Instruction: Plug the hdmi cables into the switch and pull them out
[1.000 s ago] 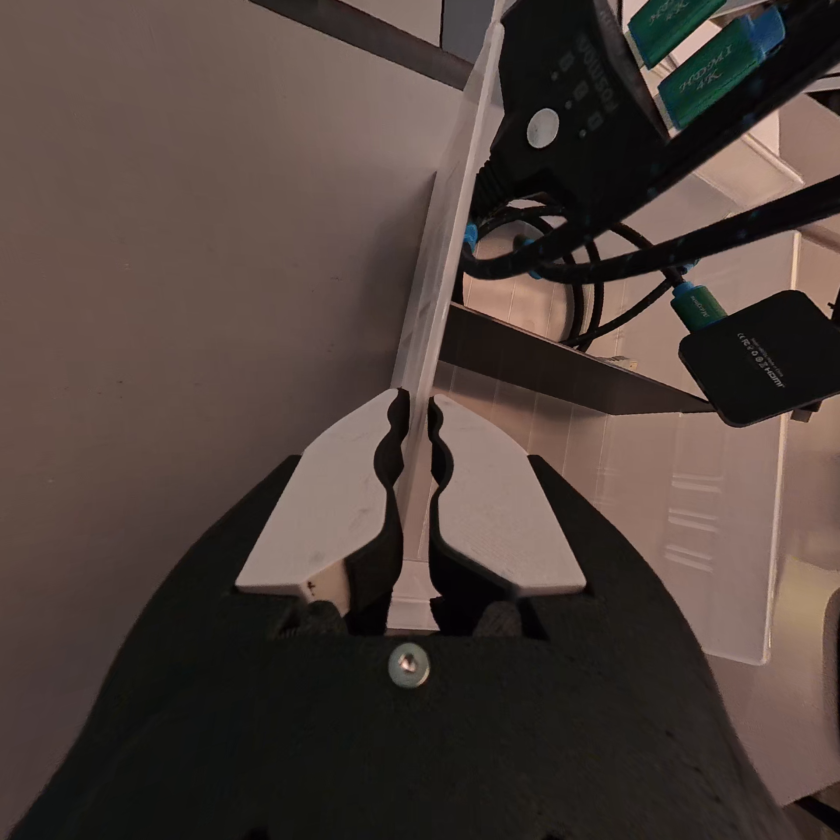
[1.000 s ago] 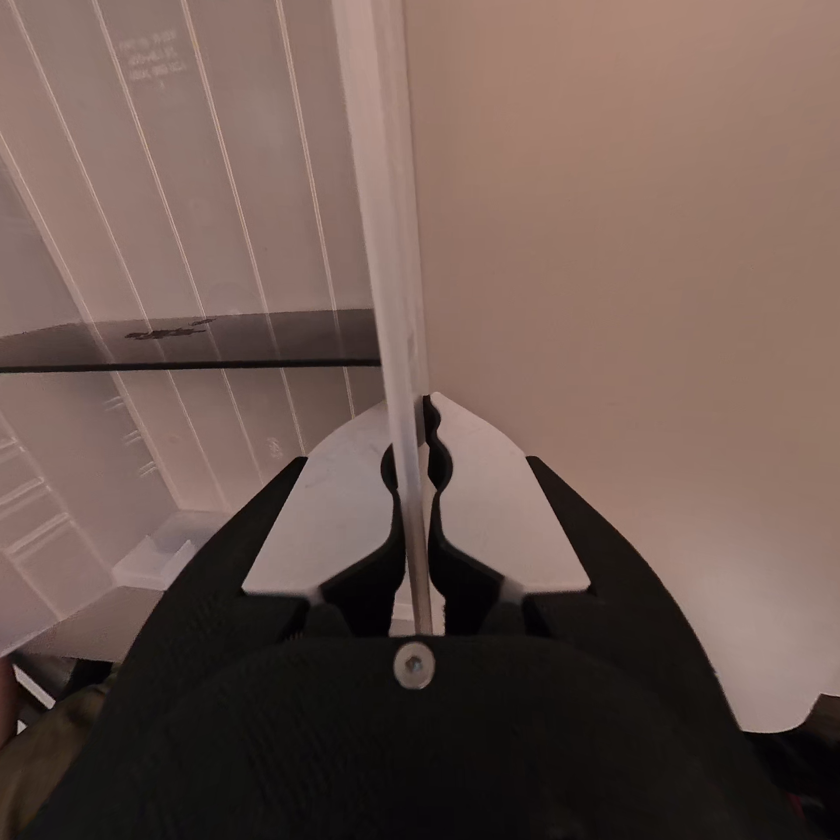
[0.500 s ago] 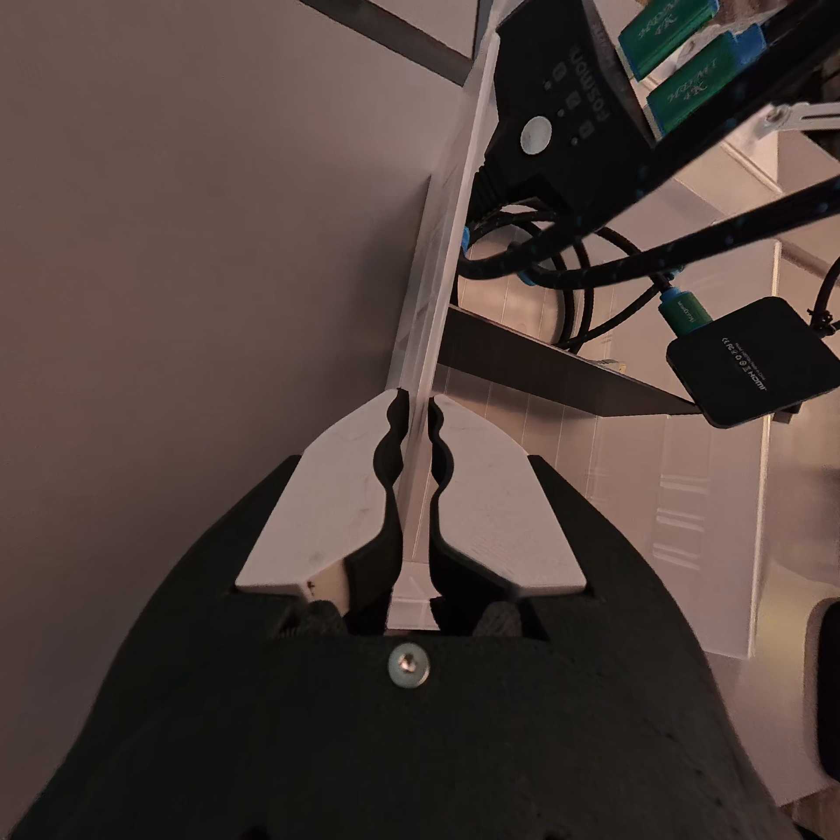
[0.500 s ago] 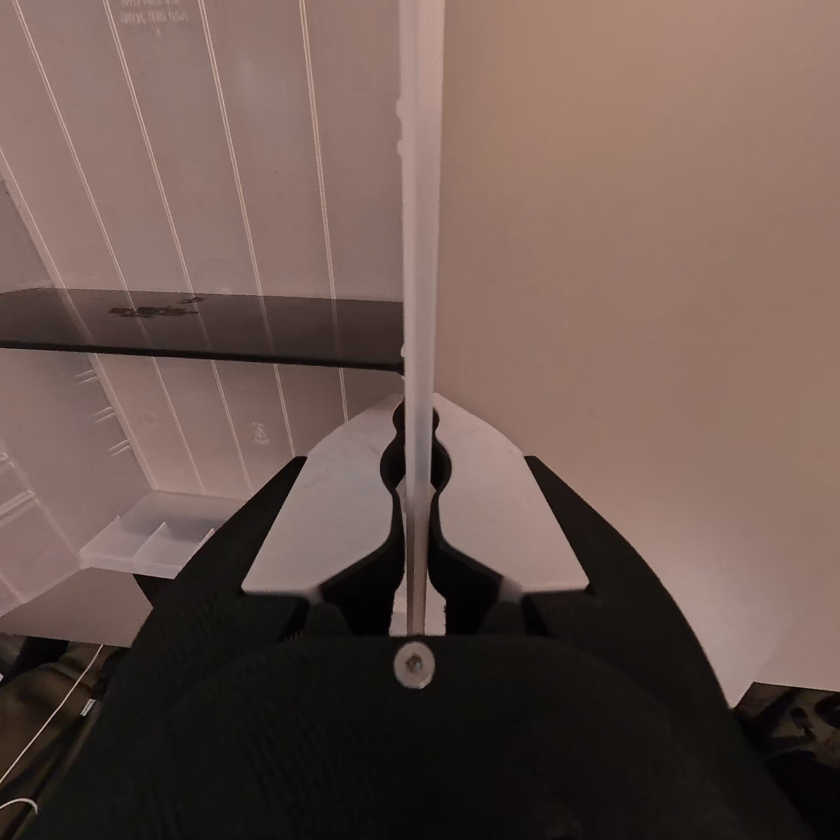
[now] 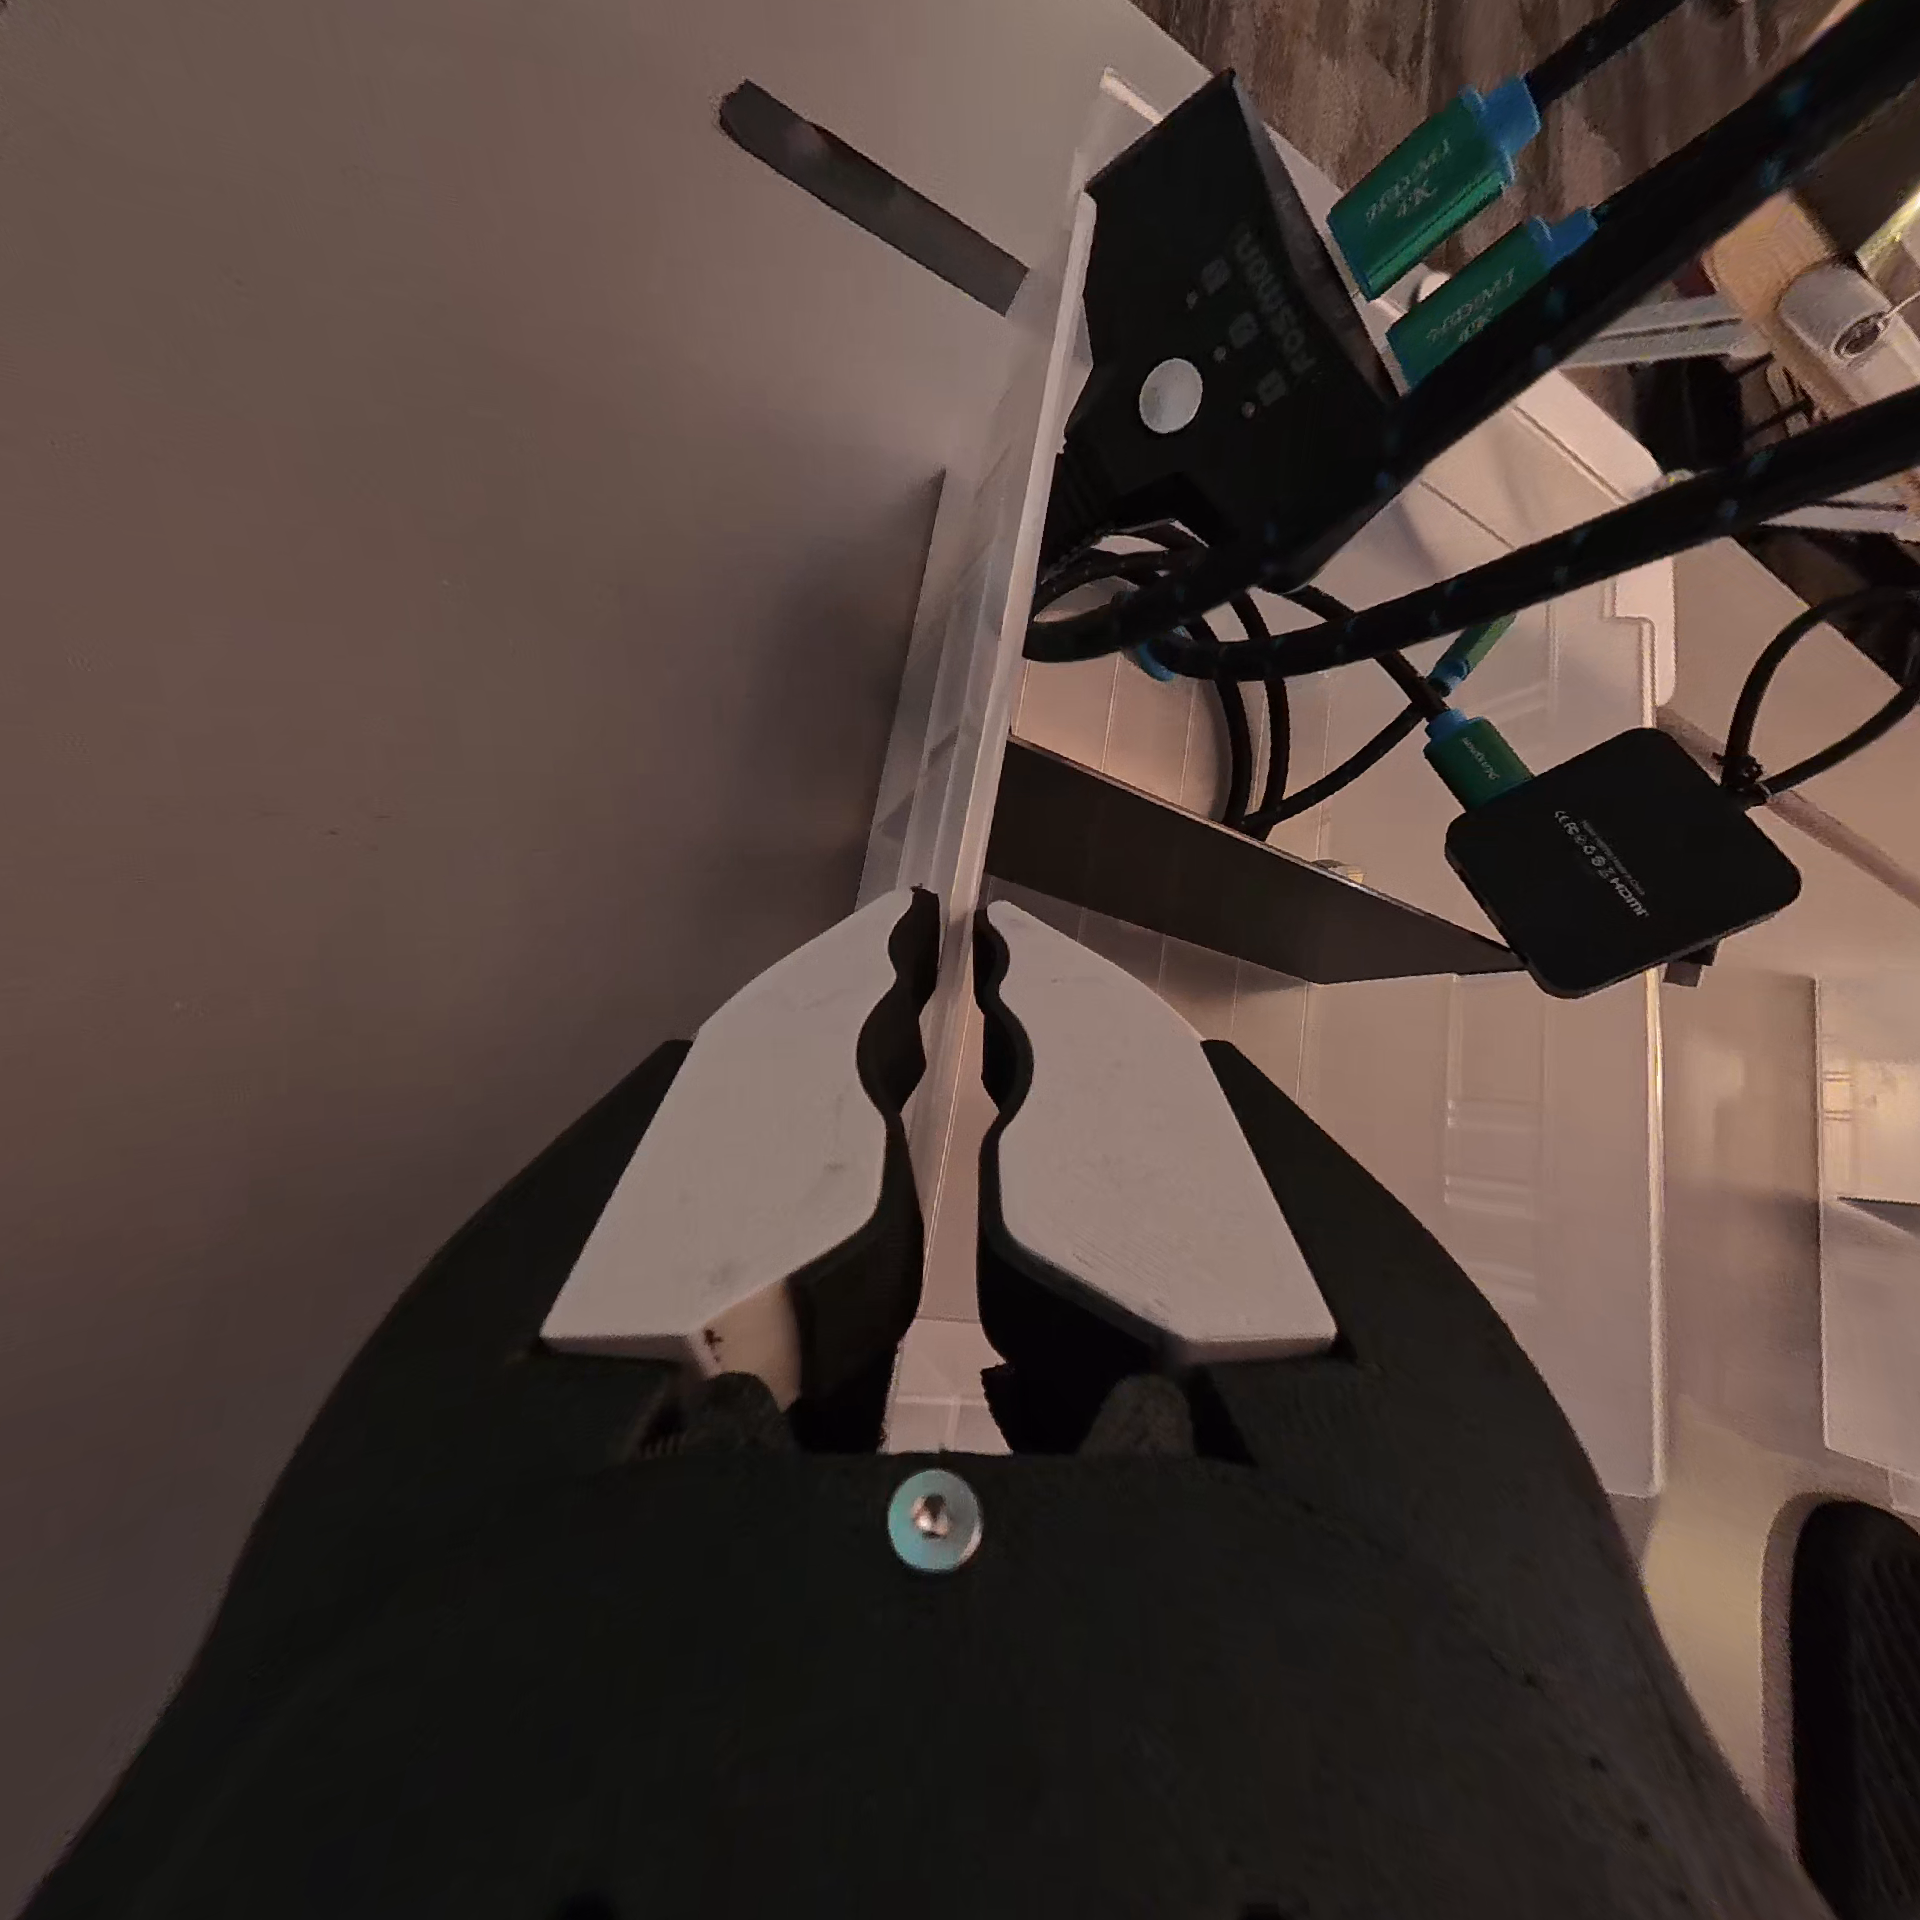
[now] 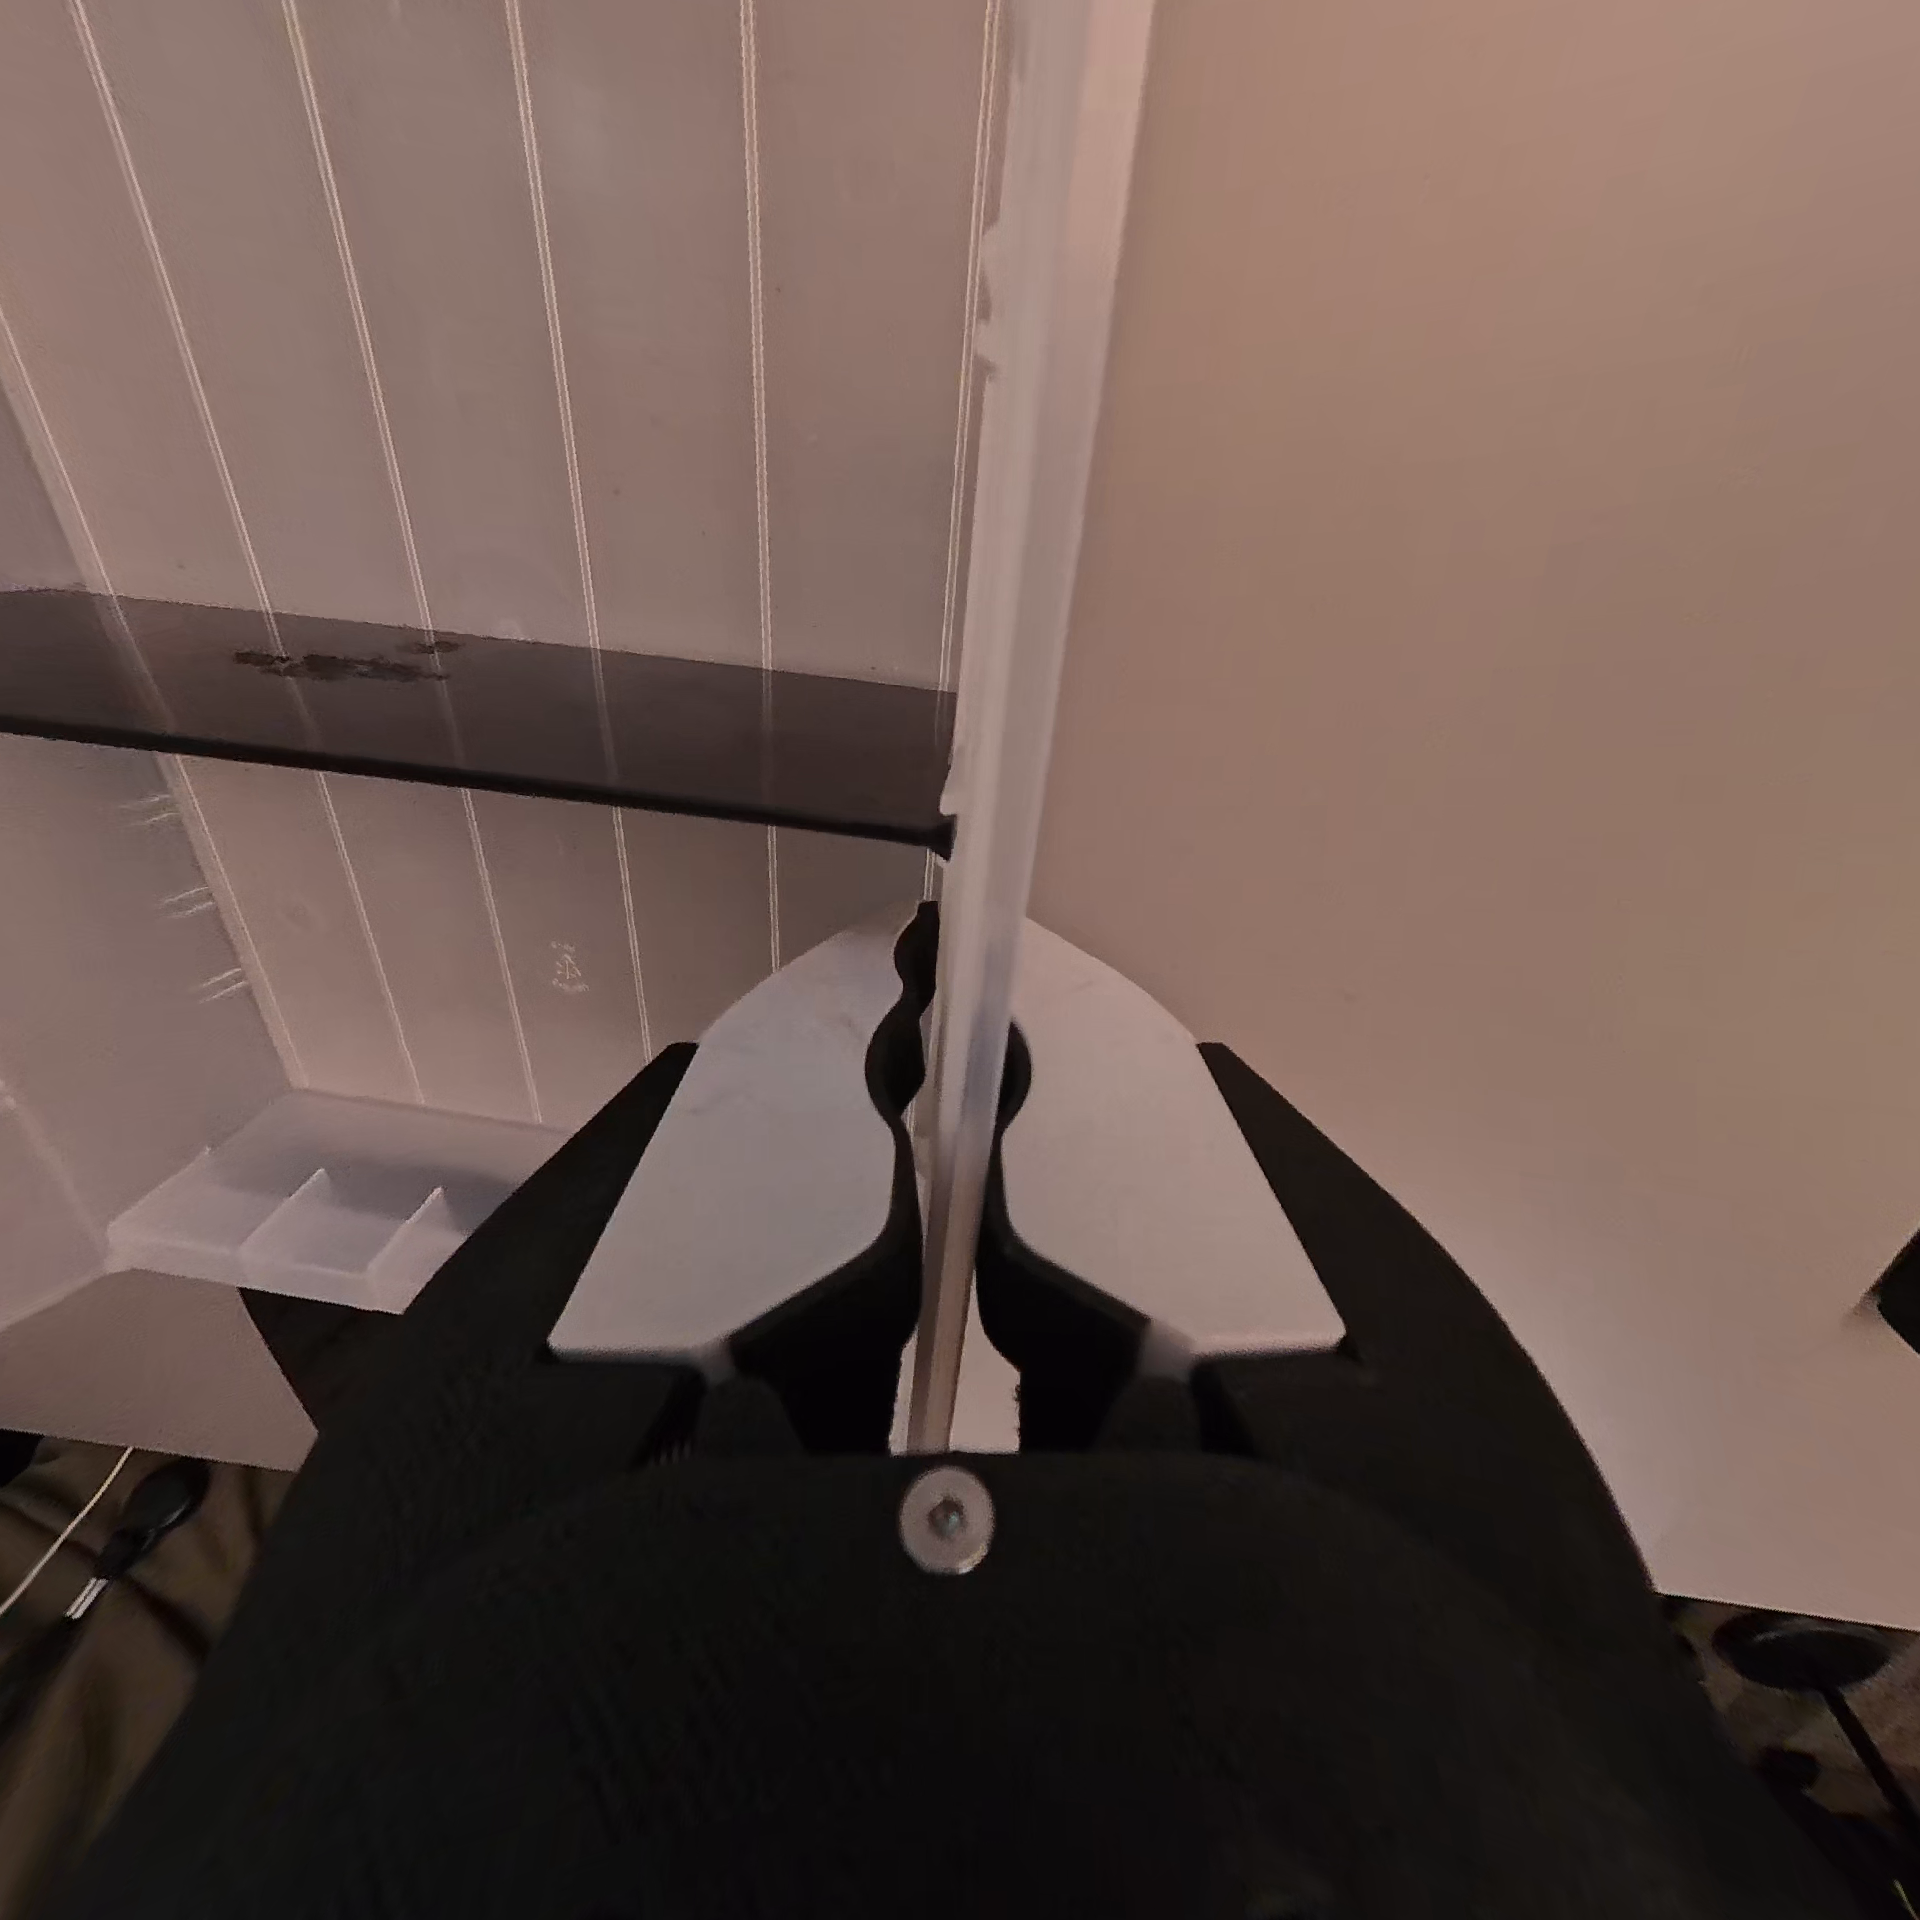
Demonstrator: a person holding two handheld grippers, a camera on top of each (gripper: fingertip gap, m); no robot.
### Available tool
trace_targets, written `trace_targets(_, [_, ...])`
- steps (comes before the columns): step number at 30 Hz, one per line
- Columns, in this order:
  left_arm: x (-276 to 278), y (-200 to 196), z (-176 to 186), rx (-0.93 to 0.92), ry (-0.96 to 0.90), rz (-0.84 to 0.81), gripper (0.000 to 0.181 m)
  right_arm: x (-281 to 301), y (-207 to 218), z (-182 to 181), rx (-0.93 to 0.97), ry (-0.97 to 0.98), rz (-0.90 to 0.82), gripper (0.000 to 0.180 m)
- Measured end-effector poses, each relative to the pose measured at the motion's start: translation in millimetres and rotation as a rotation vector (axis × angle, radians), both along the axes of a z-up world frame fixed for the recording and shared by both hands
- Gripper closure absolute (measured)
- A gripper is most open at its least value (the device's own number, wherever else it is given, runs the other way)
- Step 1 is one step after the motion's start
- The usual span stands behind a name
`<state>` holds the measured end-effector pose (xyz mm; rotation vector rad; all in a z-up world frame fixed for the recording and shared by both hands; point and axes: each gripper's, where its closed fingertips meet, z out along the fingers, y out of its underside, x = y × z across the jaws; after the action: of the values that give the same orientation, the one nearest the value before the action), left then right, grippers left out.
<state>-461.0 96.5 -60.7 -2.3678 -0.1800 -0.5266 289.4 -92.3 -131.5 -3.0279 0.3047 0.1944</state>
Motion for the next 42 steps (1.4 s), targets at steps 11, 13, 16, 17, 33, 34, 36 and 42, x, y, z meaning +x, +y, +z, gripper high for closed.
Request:
trace_targets(11, [-4, 0, 1, 0.002, 0.019, 0.006, 0.176, 2, 1, 0, -0.005, -0.002, 0.067, 0.173])
trace_targets(13, [-4, 1, 1, 0.003, 0.028, 0.009, 0.176, 3, 1, 0, -0.008, -0.014, 0.082, 0.173])
trace_targets(16, [-6, 2, 4, 0.019, 0.016, 0.023, 0.176, 3, 2, 0, 0.000, -0.011, 0.088, 0.173])
trace_targets(17, [-7, 3, 7, 0.037, 0.011, 0.034, 0.176, 3, 2, 0, 0.000, -0.018, 0.090, 0.172])
trace_targets(33, [112, -47, 163, 0.699, -0.019, -0.455, 0.133, 11, 40, 102, 0.316, -0.363, 0.213, 0.127])
trace_targets(34, [132, -45, 164, 0.753, 0.008, -0.520, 0.133, 8, 49, 121, 0.402, -0.386, 0.191, 0.125])
trace_targets(36, [159, -27, 144, 0.740, 0.139, -0.580, 0.121, -5, 68, 164, 0.623, -0.427, 0.147, 0.122])
trace_targets(42, [195, 15, 50, 0.346, 0.355, -0.645, 0.093, -63, 69, 277, 1.236, -0.619, 0.053, 0.116])
